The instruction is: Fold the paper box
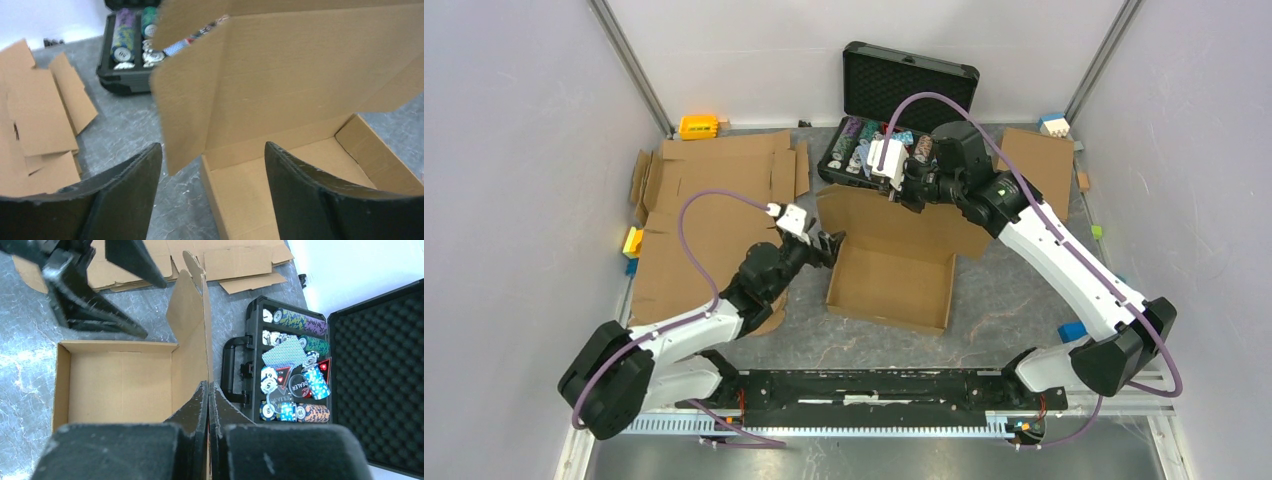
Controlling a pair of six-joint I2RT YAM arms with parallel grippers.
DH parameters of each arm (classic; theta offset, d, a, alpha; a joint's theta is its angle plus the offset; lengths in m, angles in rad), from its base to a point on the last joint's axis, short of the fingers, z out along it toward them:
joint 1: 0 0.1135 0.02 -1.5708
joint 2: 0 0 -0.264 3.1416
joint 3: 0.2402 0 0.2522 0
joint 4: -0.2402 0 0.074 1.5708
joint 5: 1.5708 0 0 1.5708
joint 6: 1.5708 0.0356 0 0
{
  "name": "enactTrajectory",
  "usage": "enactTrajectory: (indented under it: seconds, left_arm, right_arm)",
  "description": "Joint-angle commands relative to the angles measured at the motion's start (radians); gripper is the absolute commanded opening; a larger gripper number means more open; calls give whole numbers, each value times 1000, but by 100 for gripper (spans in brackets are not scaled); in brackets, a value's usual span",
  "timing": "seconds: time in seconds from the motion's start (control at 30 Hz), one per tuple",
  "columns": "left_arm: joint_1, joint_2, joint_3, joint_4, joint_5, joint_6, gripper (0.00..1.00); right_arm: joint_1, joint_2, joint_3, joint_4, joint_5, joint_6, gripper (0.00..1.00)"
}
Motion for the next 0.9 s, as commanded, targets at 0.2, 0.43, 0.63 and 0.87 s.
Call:
enactTrajectory:
  seconds: [0.2,0.43,0.63,0.87]
  left_arm:
    - [219,-29,94,-151,377,-126,97]
    - [225,74,217,-201,500,-46,90]
    - [224,115,279,-263,497,-40,71]
    - [188,66,301,-388,438,-73,36]
  right_arm:
    - [5,-15,-2,30,11,18,0]
    - [4,-10,4,31,0,27,0]
    - [5,-16,1,30,0,29,0]
    - [7,-17,-2,34,0,55,0]
